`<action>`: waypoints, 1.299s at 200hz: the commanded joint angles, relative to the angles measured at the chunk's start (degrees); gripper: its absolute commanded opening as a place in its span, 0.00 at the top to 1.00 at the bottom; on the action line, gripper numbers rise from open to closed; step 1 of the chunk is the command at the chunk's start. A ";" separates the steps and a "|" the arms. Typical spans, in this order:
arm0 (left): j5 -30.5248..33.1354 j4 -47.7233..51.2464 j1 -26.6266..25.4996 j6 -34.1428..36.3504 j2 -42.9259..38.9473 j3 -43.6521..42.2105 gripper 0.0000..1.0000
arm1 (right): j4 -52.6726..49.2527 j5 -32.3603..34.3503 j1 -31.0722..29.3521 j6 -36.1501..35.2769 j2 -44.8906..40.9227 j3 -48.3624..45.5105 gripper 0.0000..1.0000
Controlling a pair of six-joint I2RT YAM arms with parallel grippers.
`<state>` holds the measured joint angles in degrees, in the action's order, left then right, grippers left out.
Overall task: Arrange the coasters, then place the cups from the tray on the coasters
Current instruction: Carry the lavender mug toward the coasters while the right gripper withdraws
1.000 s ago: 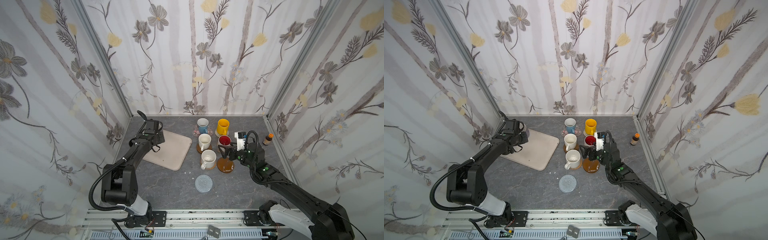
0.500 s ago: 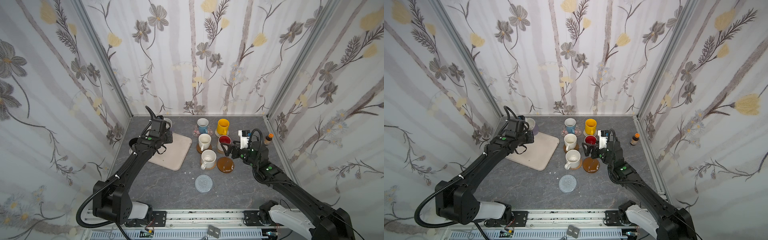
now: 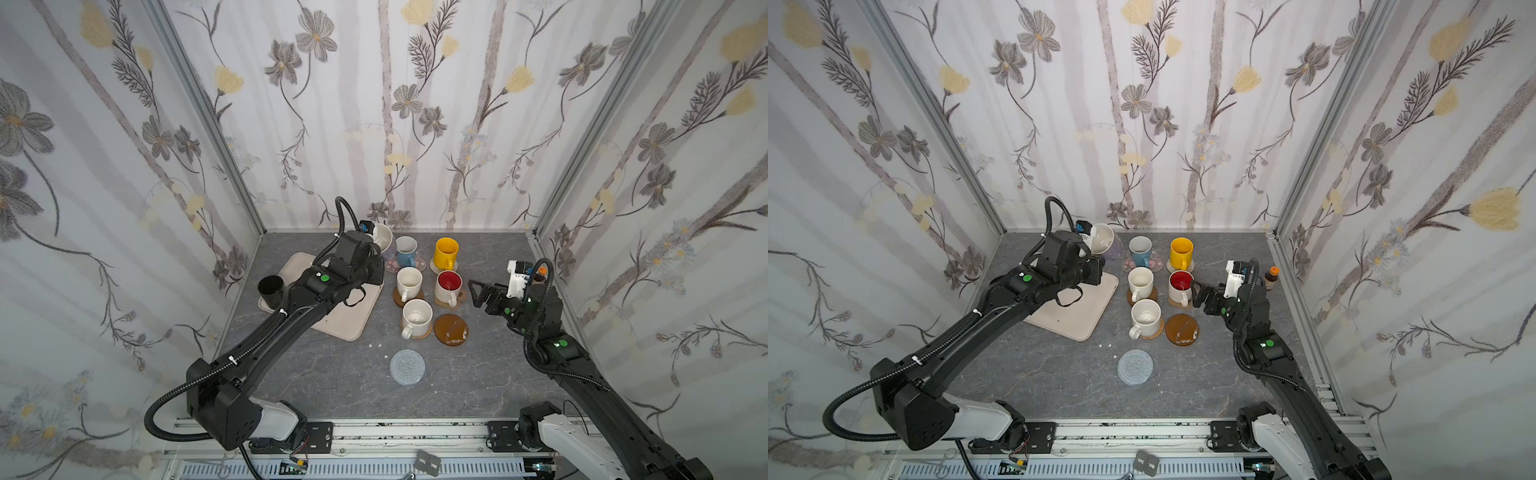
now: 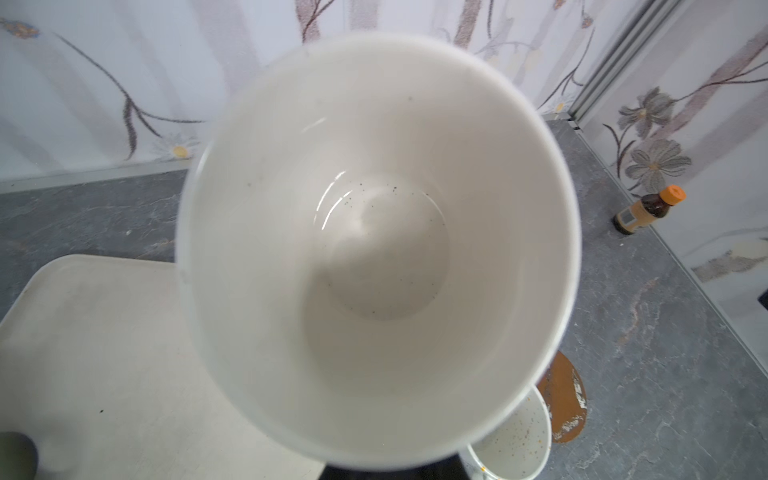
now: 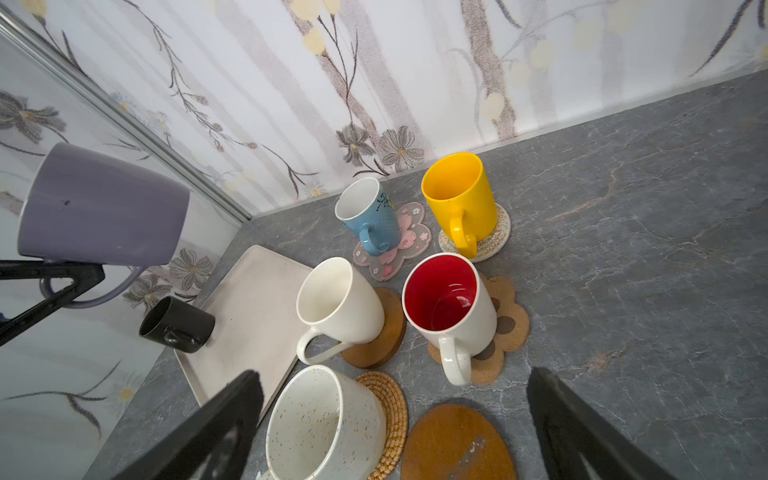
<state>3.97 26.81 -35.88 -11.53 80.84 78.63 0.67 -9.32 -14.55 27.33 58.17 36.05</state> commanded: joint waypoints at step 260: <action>5.37 -4.92 -27.17 -7.17 18.84 6.76 1.00 | -3.44 -7.86 13.84 4.03 -2.97 -4.79 0.00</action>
<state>8.84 26.50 -62.43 -17.72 99.20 86.37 -4.84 -16.14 -0.97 31.05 54.87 31.53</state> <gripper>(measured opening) 0.147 0.996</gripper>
